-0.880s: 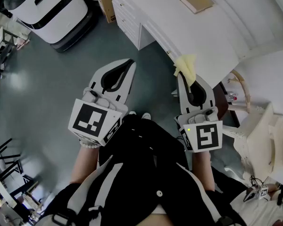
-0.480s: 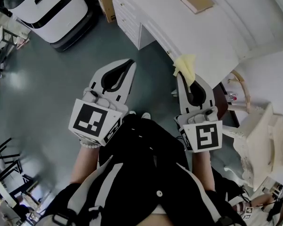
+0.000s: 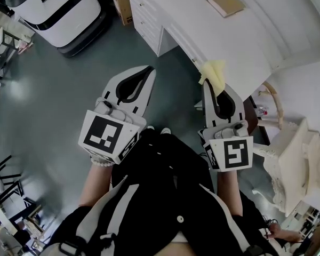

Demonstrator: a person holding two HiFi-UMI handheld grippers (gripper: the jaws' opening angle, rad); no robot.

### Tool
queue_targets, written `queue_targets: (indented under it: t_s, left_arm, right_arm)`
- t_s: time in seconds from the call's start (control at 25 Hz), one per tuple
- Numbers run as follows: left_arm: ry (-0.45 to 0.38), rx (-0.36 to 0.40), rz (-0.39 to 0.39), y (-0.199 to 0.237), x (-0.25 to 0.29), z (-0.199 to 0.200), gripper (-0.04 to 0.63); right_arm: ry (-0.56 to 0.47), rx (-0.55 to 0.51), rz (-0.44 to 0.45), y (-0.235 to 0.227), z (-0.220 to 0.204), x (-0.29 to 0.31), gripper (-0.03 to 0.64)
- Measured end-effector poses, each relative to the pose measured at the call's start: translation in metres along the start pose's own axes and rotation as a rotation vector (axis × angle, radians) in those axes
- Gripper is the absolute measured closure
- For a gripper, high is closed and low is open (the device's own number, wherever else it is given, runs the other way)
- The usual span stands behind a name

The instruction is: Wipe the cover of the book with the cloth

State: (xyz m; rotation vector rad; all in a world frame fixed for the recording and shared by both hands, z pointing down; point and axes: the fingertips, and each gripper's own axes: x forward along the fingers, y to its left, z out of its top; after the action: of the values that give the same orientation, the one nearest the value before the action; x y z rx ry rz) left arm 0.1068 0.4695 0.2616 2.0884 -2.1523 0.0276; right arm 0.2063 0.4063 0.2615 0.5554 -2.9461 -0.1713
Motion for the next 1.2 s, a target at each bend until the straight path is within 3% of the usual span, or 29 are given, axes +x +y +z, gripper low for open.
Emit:
queue_targets:
  t_s: [0.64, 1.2]
  left_arm:
    - [-0.02, 0.032, -0.038, 0.024, -0.025, 0.0, 0.594]
    - [-0.004, 0.012, -0.061, 0.037, 0.024, 0.0, 0.594]
  right_arm:
    - [-0.011, -0.005, -0.067, 0.027, 0.005, 0.004, 0.581]
    - [-0.025, -0.005, -0.09, -0.014, 0.007, 0.037, 0.581]
